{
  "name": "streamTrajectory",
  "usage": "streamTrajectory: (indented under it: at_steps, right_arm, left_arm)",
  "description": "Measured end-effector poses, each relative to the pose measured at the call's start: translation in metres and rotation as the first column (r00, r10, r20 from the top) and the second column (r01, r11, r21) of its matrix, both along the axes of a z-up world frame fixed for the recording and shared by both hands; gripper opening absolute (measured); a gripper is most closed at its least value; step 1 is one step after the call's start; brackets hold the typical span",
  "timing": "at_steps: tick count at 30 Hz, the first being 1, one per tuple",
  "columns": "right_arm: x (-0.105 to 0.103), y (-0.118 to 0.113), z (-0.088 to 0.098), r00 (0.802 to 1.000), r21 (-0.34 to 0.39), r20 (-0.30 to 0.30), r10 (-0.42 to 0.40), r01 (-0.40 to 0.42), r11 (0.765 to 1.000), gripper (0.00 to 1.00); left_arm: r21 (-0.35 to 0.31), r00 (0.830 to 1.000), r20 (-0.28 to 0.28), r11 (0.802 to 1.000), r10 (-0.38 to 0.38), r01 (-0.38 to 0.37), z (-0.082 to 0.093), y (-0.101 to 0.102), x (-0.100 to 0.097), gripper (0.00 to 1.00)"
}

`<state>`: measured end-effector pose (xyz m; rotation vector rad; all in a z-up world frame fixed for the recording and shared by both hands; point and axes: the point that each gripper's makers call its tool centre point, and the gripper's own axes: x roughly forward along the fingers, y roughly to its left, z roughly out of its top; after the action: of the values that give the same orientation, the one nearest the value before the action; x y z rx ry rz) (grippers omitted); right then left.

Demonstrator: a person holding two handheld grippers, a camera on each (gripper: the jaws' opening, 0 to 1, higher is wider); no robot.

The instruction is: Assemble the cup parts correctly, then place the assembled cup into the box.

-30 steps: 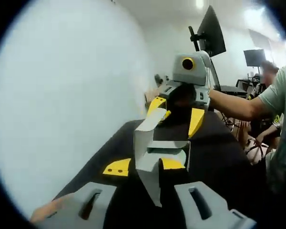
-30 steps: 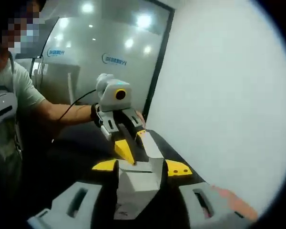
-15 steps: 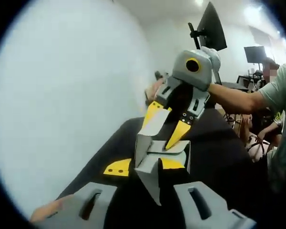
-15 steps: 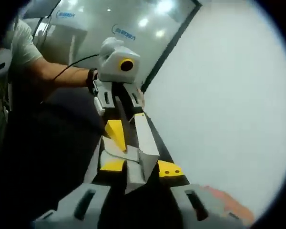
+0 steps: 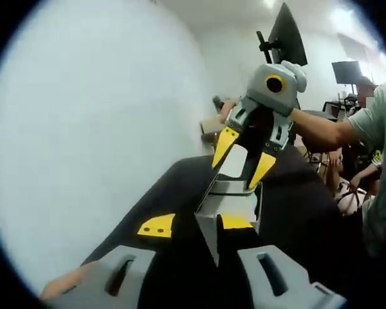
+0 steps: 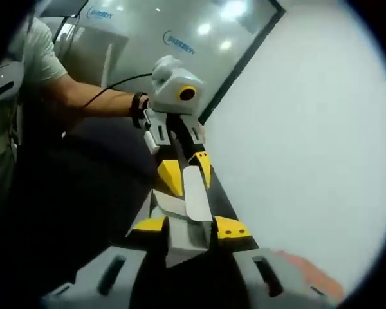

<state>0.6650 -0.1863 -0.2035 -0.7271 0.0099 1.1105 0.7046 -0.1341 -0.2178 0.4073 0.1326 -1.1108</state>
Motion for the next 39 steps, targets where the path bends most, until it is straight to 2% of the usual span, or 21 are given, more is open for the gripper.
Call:
streamTrajectory:
  at_steps: [1,4,8,10,12,16,18,19,21,22,27,28,29,31,32,33,35,39]
  right_arm:
    - [-0.002,0.0,0.002,1.0,0.011,-0.004,0.003,-0.003,1.0,0.25]
    - [-0.008,-0.001,0.008,0.998,0.06,-0.052,0.031,-0.028,0.998,0.27]
    - [-0.013,-0.001,0.012,0.979,0.144,-0.19,0.073,-0.046,0.988,0.28]
    - [-0.005,-0.005,0.016,0.973,0.181,-0.22,0.067,-0.026,0.983,0.28]
    - [-0.003,-0.008,0.015,0.963,0.177,-0.259,0.068,-0.022,0.984,0.26]
    - [-0.007,-0.003,0.013,0.944,0.184,-0.32,0.08,-0.021,0.983,0.27]
    - [-0.011,-0.003,0.009,0.929,0.14,-0.362,0.073,-0.023,0.99,0.27]
    - [-0.008,-0.001,0.009,0.931,0.128,-0.36,0.065,-0.02,0.992,0.26]
    - [-0.011,-0.001,0.006,0.916,0.078,-0.398,0.057,-0.028,0.997,0.26]
    - [-0.009,0.001,0.008,0.915,0.067,-0.401,0.048,-0.023,0.997,0.26]
    - [-0.014,0.004,0.005,0.889,-0.014,-0.457,0.026,-0.036,0.999,0.26]
    - [-0.016,0.006,0.004,0.883,-0.024,-0.469,0.027,-0.043,0.999,0.26]
    - [-0.01,0.005,0.007,0.883,-0.034,-0.468,0.017,-0.038,0.999,0.26]
    - [-0.011,0.007,0.005,0.887,-0.062,-0.461,-0.002,-0.03,0.998,0.25]
    - [-0.011,0.008,0.005,0.888,-0.069,-0.46,-0.005,-0.03,0.997,0.25]
    - [-0.012,0.009,0.005,0.887,-0.072,-0.462,-0.009,-0.028,0.997,0.25]
    - [-0.011,0.009,0.007,0.883,-0.075,-0.47,-0.013,-0.026,0.997,0.25]
    - [-0.01,0.01,0.007,0.879,-0.092,-0.476,-0.031,-0.014,0.996,0.25]
  left_arm:
    - [-0.005,1.0,-0.001,1.0,0.008,-0.008,0.0,0.004,-0.001,0.23]
    - [-0.091,0.999,-0.025,0.996,0.022,-0.024,0.005,0.016,-0.007,0.23]
    - [-0.223,0.999,-0.04,0.974,0.028,-0.036,0.02,0.036,-0.014,0.23]
    - [-0.284,0.998,-0.05,0.958,0.029,-0.042,0.026,0.045,-0.018,0.23]
    - [-0.33,0.998,-0.054,0.943,0.035,-0.051,0.029,0.056,-0.022,0.23]
    - [-0.388,0.997,-0.07,0.919,0.04,-0.064,0.024,0.073,-0.032,0.23]
    - [-0.414,0.995,-0.088,0.907,0.046,-0.079,0.019,0.081,-0.034,0.23]
    - [-0.417,0.994,-0.099,0.905,0.046,-0.083,0.014,0.084,-0.036,0.23]
    - [-0.433,0.991,-0.129,0.896,0.047,-0.099,0.003,0.09,-0.037,0.24]
    - [-0.444,0.989,-0.145,0.891,0.036,-0.098,-0.001,0.09,-0.038,0.24]
    - [-0.438,0.981,-0.189,0.897,-0.032,-0.056,-0.024,0.079,-0.048,0.39]
    - [-0.431,0.981,-0.19,0.901,-0.039,-0.048,-0.029,0.074,-0.049,0.42]
    - [-0.4,0.983,-0.177,0.916,-0.048,-0.027,-0.036,0.068,-0.051,0.48]
    - [-0.379,0.984,-0.162,0.925,-0.074,0.007,-0.047,0.051,-0.05,0.57]
    - [-0.383,0.979,-0.17,0.923,-0.115,0.042,-0.052,0.039,-0.052,0.63]
    - [-0.392,0.973,-0.187,0.918,-0.138,0.055,-0.056,0.027,-0.049,0.67]
    - [-0.37,0.972,-0.174,0.926,-0.157,0.083,-0.064,0.002,-0.039,0.78]
    - [-0.333,0.97,-0.168,0.936,-0.174,0.11,-0.075,-0.027,-0.024,0.8]
